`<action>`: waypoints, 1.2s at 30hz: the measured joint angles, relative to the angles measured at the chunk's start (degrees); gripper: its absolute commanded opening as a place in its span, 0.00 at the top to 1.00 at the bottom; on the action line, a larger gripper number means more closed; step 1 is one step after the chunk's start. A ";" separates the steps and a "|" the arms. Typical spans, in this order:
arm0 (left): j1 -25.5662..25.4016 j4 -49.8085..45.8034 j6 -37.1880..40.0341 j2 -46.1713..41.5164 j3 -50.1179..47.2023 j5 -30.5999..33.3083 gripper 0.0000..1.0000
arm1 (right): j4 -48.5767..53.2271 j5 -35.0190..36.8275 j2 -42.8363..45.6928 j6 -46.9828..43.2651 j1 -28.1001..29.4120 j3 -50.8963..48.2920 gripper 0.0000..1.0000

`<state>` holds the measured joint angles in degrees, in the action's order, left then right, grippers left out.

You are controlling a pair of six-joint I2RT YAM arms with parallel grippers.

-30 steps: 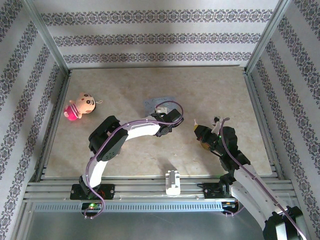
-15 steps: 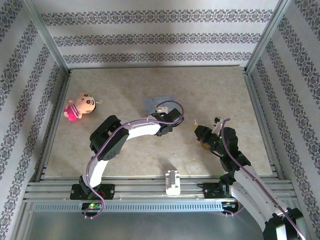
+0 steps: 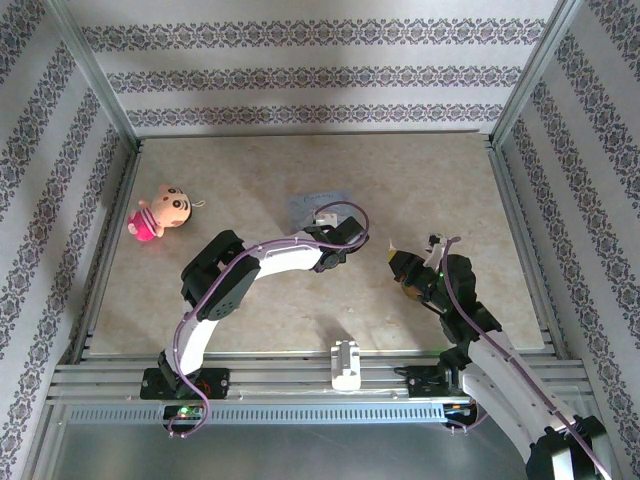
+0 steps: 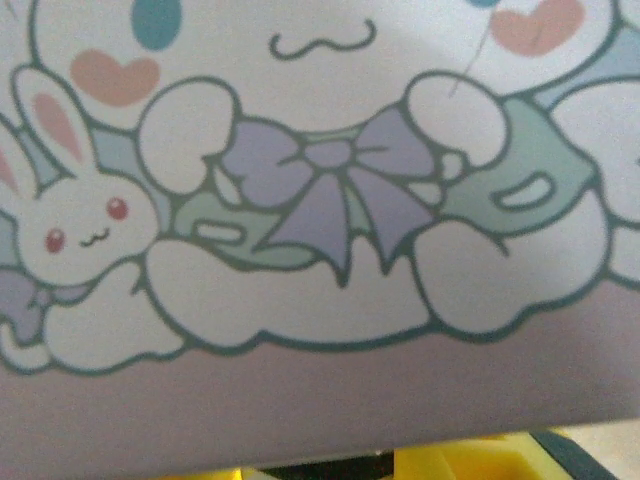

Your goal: Unlock the padlock with the key

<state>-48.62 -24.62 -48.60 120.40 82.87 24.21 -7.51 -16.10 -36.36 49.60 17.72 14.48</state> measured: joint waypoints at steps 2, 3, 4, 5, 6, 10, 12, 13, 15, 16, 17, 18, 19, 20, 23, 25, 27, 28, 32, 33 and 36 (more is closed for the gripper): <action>0.00 0.02 0.00 0.00 0.00 0.00 0.81 | -0.02 0.00 0.00 0.09 0.00 -0.02 1.00; 0.00 0.02 -0.02 0.00 0.00 0.00 0.81 | -0.02 -0.02 0.00 0.11 0.00 -0.04 1.00; 0.00 0.02 -0.02 0.00 0.00 -0.02 0.81 | -0.04 -0.02 0.00 0.11 0.00 -0.11 1.00; 0.00 0.02 -0.07 0.00 0.00 -0.02 0.82 | -0.13 -0.07 0.00 0.11 0.00 -0.31 1.00; 0.00 0.00 -0.07 0.00 0.00 -0.02 0.82 | -0.20 -0.24 0.00 0.11 0.00 -0.55 1.00; 0.09 -0.15 -1.57 -0.26 0.00 -1.09 0.84 | -0.61 -0.92 -0.70 0.07 0.04 -1.29 1.00; 0.33 -0.46 -3.58 -0.68 0.00 -3.06 0.86 | -1.44 -1.29 -2.12 0.00 0.33 -2.03 1.00; 0.39 -0.68 -4.52 -0.87 0.00 -3.76 0.89 | -1.84 -1.29 -2.95 -0.04 0.72 -2.45 1.00; 0.59 -1.66 -6.45 -1.22 0.33 -5.16 0.90 | -2.29 -1.25 -4.76 -0.09 1.99 -3.39 1.00; 0.66 -2.23 -7.19 -1.31 0.66 -5.68 0.90 | -2.43 -1.22 -5.53 -0.13 2.64 -3.67 1.00; 0.70 -2.80 -7.76 -1.31 1.09 -6.25 0.90 | -2.56 -1.05 -6.62 -0.22 3.58 -3.78 1.00; 0.74 -3.34 -8.39 -1.31 1.55 -6.95 0.90 | -2.84 -0.87 -7.65 -0.42 4.44 -3.78 1.00; 0.79 -3.74 -8.81 -1.31 1.90 -7.52 0.90 | -3.30 -0.70 -8.50 -0.57 5.20 -3.78 1.00; 0.85 -4.17 -9.29 -1.31 2.36 -8.44 0.90 | -3.82 -0.37 -9.44 -0.79 5.99 -3.78 1.00; 1.40 -4.55 -10.49 -1.31 2.99 -11.37 0.90 | -5.68 0.72 -12.85 -1.79 8.33 -3.76 1.00; 2.08 -4.55 -11.06 -1.31 2.99 -13.77 0.90 | -7.30 1.40 -15.58 -2.25 9.86 -3.74 1.00; 2.99 -4.35 -11.52 -1.31 2.99 -15.98 0.90 | -9.55 2.08 -18.73 -2.78 11.34 -3.69 1.00; 3.37 -4.17 -11.69 -1.31 2.99 -16.90 0.90 | -10.51 2.32 -20.24 -3.02 11.91 -3.61 1.00; 4.66 -3.63 -12.26 -1.31 2.97 -20.39 0.90 | -15.15 3.19 -26.49 -3.61 13.33 -2.67 1.00; 4.92 -3.39 -12.48 -1.31 2.97 -21.20 0.90 | -16.13 3.26 -27.85 -3.80 13.33 -2.29 1.00; 5.75 -2.40 -13.40 -1.31 2.78 -23.65 0.90 | -19.28 3.48 -30.91 -4.68 13.31 -1.44 1.00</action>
<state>-42.87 -27.03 -62.00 119.09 85.65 0.56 -26.79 -12.62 -67.26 44.93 31.03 13.04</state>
